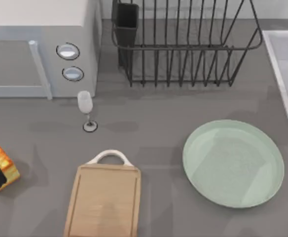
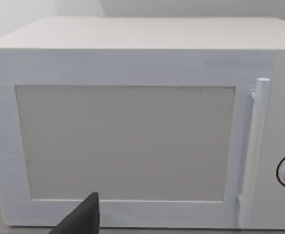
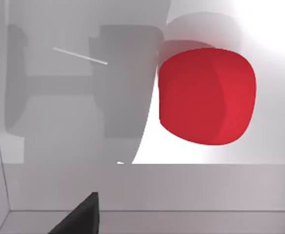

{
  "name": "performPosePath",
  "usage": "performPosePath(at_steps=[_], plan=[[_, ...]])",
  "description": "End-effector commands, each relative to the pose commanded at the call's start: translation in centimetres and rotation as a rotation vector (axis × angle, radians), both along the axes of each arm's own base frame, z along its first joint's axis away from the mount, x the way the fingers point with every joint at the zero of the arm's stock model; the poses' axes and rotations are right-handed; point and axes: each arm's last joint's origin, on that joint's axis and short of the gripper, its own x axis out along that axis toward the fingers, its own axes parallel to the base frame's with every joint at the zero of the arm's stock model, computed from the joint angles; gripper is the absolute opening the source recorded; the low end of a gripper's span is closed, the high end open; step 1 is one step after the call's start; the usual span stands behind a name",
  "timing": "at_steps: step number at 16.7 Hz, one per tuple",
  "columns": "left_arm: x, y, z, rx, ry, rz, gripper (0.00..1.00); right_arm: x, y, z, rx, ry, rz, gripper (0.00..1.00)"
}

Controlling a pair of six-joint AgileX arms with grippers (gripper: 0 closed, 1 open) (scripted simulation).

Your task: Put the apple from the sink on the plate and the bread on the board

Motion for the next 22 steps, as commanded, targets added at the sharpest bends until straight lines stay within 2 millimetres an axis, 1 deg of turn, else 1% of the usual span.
performPosePath(at_steps=[2, 3, 5, 7, 9, 13, 16, 18, 21, 22], plan=[[0.0, 0.0, 0.0, 0.0, 0.0, 0.0, 1.0, 0.1, 0.2, -0.1, -0.001, -0.001, 0.005, 1.0], [0.0, 0.0, 0.0, 0.0, 0.0, 0.0, 1.0, 0.2, 0.2, -0.5, -0.001, -0.001, 0.005, 1.0], [0.0, 0.0, 0.0, 0.0, 0.0, 0.0, 1.0, 0.5, -0.1, -2.1, -0.002, -0.001, 0.003, 1.0], [0.0, 0.0, 0.0, 0.0, 0.0, 0.0, 1.0, 0.9, -0.5, -4.3, -0.001, -0.002, 0.001, 1.0], [0.0, 0.0, 0.0, 0.0, 0.0, 0.0, 1.0, 1.1, -0.6, -7.0, 0.001, -0.001, 0.001, 1.0], [0.0, 0.0, 0.0, 0.0, 0.0, 0.0, 1.0, 0.8, -0.3, -12.2, 0.002, -0.001, -0.001, 1.0], [0.0, 0.0, 0.0, 0.0, 0.0, 0.0, 1.0, 0.1, -0.1, -14.9, 0.001, 0.0, -0.002, 1.0], [0.0, 0.0, 0.0, 0.0, 0.0, 0.0, 1.0, 0.0, 0.0, -15.5, 0.0, 0.0, 0.0, 1.0], [0.0, 0.0, 0.0, 0.0, 0.0, 0.0, 1.0, 0.0, 0.0, -15.5, 0.0, 0.0, 0.0, 1.0], [0.0, 0.0, 0.0, 0.0, 0.0, 0.0, 1.0, 0.0, 0.0, -15.5, 0.0, 0.0, 0.0, 0.92]])
